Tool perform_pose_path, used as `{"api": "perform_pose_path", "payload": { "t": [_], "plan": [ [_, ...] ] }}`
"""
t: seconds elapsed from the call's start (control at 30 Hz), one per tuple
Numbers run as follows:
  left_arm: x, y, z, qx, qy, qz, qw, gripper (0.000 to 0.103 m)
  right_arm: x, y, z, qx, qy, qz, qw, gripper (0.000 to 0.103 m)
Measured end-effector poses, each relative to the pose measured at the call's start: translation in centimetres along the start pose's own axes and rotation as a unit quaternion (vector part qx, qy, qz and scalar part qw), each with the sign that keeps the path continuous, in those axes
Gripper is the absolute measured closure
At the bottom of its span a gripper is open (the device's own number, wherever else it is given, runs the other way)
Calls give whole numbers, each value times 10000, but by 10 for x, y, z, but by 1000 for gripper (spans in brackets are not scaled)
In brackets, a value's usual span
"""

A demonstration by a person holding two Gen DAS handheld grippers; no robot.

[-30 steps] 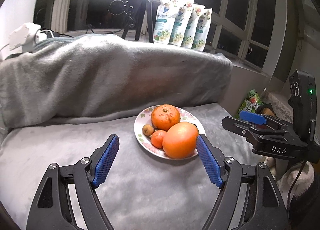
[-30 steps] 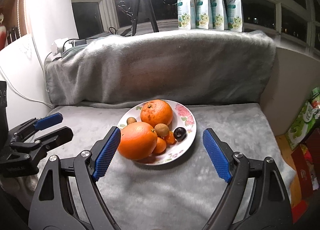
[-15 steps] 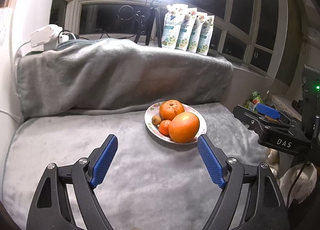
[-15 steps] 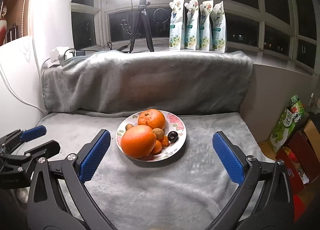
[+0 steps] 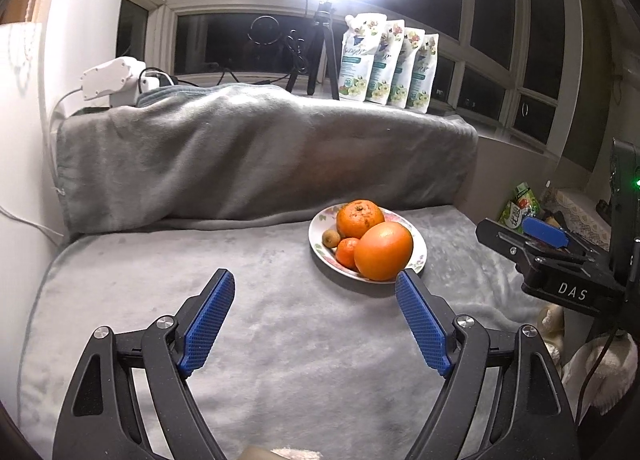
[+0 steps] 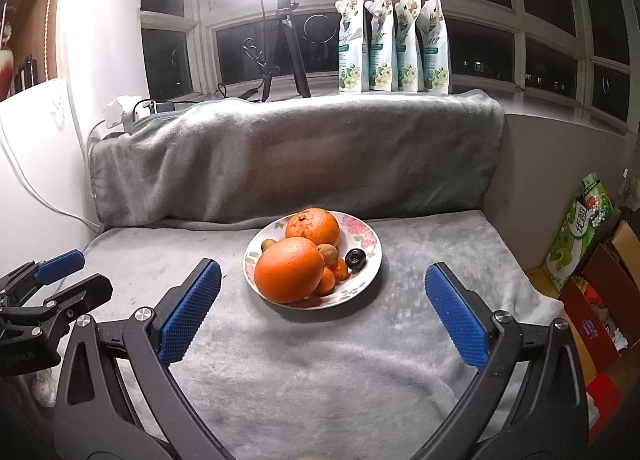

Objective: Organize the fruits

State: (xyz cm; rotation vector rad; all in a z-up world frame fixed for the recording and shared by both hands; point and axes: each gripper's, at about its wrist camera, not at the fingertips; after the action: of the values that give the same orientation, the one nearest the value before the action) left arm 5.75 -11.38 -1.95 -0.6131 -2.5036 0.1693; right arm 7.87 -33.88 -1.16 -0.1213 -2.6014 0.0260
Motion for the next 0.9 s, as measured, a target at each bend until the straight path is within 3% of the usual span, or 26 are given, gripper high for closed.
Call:
{"api": "perform_pose_path", "payload": {
  "t": [0.9],
  "plan": [
    [3,1,2,76,12,-153,9999,16,6,1,3,-121,-13,82,9999,0]
  ]
}}
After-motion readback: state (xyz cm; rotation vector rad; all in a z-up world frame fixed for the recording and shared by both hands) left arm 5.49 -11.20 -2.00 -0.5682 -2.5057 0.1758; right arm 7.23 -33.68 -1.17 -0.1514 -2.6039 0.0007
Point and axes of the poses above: each gripper's, at about its wrist camera, not at the fingertips, and x roughly against the way its jaws point, y to its left, z to its underside, and after that the axes turned 13 degrees about z, right-handed
